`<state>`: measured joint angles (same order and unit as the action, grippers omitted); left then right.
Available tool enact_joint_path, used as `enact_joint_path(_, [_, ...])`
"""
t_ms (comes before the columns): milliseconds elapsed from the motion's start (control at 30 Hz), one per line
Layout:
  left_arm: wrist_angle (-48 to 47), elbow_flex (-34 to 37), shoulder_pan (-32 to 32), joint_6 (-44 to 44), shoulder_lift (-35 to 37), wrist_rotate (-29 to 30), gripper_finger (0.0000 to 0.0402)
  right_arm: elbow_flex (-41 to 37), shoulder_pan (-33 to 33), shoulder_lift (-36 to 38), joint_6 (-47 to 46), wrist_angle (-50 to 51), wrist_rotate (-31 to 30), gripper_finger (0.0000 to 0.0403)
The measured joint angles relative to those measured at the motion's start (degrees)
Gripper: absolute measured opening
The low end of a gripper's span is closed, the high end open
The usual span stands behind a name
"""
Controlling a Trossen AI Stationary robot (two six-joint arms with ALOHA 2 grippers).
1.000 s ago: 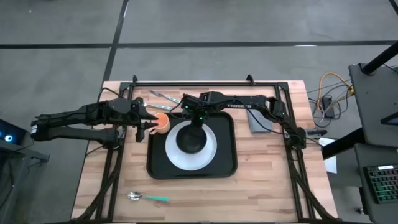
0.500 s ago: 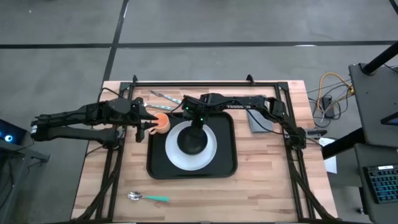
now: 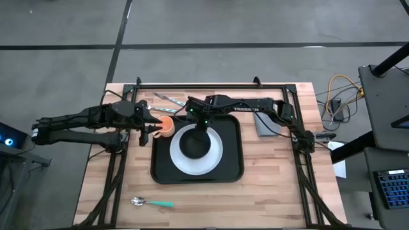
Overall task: Set up tray
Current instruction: Put the black bowl on the white plate, then put the gray napkin on the black serving tray
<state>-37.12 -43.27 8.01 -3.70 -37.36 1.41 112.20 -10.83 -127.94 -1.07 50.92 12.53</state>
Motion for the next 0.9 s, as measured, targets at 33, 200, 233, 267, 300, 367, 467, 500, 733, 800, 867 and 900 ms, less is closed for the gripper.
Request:
enact_joint_path(33, [0.0, 0.0, 0.0, 0.0, 0.0, 0.0, 0.0101, -0.1, 0.0, 0.0, -0.3, 0.0, 0.0, 0.0096])
enact_joint_path(200, [-0.4, 0.0, 0.0, 0.0, 0.0, 0.0, 0.0101, -0.8, 0.0, 0.0, -0.3, 0.6, 0.0, 0.0104])
enact_joint_path(233, [-0.4, 0.0, 0.0, 0.0, 0.0, 0.0, 0.0101, -0.8, 0.0, 0.0, -0.4, 0.7, -0.1, 0.0105])
enact_joint_path(267, [-0.5, 0.0, 0.0, 0.0, 0.0, 0.0, 0.0101, -0.8, 0.0, 0.0, -0.7, 1.1, -0.2, 0.0106])
enact_joint_path(300, [-0.5, 0.0, 0.0, 0.0, 0.0, 0.0, 0.0101, -0.5, -0.2, 0.1, -1.0, 1.9, -0.3, 0.0107])
enact_joint_path(367, [-0.6, 0.0, 0.0, 0.0, 0.0, 0.0, 0.0101, 0.0, -0.4, 0.5, -1.1, 2.8, -0.5, 0.011])
enact_joint_path(467, [-0.6, 0.0, 0.0, 0.0, 0.0, 0.0, 0.0101, 0.2, -0.7, 2.1, -1.1, 2.9, -0.7, 0.0114])
enact_joint_path(500, [-0.6, 0.0, 0.0, 0.0, 0.0, 0.0, 0.0101, 0.4, -0.7, 2.6, -1.0, 3.0, -0.9, 0.0114])
enact_joint_path(733, [-0.8, 0.0, 0.0, -0.3, 0.0, 0.0, 0.0101, 1.2, -1.3, 11.9, -1.9, 10.4, -10.7, 0.0115])
enact_joint_path(800, [-1.3, 0.0, 0.0, -0.7, 0.0, 0.0, 0.0101, -0.4, -1.2, 16.4, -3.4, 15.2, -17.5, 0.0114])
enact_joint_path(867, [-1.4, 0.0, 0.0, -1.3, 0.0, 0.0, 0.0101, -4.1, -0.9, 21.0, -6.3, 18.1, -23.9, 0.0116])
enact_joint_path(900, [-1.4, 0.1, 0.0, -1.4, 0.0, 0.0, 0.0101, -6.5, -0.9, 23.4, -7.7, 18.4, -25.2, 0.0119])
